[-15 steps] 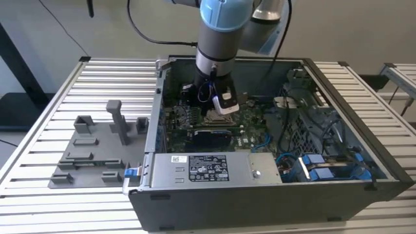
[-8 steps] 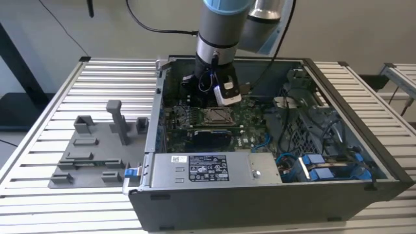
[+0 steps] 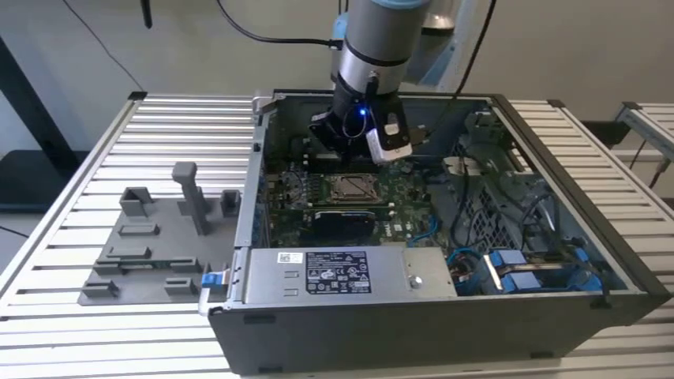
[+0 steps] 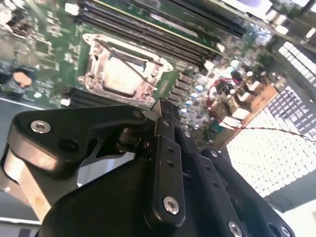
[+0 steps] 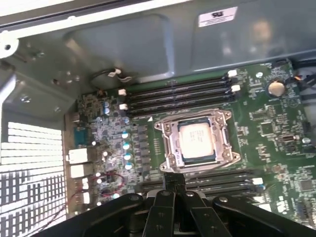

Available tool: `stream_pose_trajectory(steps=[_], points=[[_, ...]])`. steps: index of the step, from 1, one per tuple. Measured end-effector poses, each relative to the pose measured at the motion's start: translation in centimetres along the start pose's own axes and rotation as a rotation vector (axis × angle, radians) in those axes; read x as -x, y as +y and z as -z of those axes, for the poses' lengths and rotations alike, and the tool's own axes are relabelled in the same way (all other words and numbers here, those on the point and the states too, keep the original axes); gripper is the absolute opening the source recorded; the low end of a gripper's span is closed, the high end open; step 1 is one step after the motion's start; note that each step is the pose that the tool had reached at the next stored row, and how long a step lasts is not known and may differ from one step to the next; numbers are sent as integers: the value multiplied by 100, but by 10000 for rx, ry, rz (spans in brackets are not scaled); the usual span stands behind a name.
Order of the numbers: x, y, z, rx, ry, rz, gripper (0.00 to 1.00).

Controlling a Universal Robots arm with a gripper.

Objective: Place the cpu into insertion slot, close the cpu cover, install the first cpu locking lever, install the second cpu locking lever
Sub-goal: 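Install the second cpu locking lever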

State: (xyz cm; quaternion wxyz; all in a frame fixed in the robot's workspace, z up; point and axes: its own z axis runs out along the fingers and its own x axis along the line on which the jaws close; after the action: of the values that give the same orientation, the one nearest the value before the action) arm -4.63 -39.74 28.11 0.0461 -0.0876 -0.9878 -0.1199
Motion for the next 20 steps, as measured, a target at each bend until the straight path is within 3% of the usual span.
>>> stream_pose_trajectory(steps=[2,5,8,12,16,20], points=[[61,6,-17,-14,41,-11,11],[135,17,-41,-148,18,-21,11],[178,15,-81,-175,50,-32,11],[180,1,-139,-183,52,-34,11],[89,-26,-219,-182,52,-34,11],[75,-10,-265,-183,52,-32,11]])
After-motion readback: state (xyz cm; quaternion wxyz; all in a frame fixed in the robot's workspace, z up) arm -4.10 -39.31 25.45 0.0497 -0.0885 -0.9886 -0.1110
